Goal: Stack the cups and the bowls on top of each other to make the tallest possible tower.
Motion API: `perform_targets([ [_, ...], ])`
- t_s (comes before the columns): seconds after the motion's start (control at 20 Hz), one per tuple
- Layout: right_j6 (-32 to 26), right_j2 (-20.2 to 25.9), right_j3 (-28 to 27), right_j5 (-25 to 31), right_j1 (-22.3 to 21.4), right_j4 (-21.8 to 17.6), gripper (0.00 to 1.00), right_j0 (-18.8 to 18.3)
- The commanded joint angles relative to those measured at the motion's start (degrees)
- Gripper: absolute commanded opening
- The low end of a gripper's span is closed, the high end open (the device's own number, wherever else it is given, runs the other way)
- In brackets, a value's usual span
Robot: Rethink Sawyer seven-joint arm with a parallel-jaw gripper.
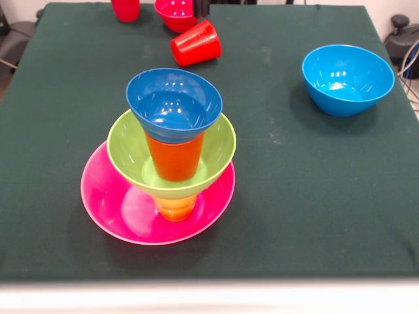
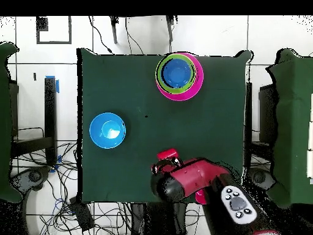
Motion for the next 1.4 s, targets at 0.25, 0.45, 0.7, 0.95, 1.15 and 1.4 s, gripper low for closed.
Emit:
perform_targets([
  [0.25, -12.0, 18.8, 0.8, 17.6, -5.5, 12.9, 0.00, -5.9],
  [0.45, -10.6, 21.0, 1.2, 17.8, -6.2, 13.7, 0.00, -7.1],
  [0.7, -9.7, 21.7, 2.1, 17.9, -6.4, 11.6, 0.00, -7.3],
  [0.95, -5.9, 19.0, 4.3, 14.0, -4.4, 6.7, 0.00, -6.5],
  [1.15, -4.6, 17.4, 4.6, 13.1, -5.1, 4.2, 1.00, -5.7],
  [1.4, -2.9, 16.5, 4.8, 12.2, -4.8, 2.8, 1.00, -5.5],
])
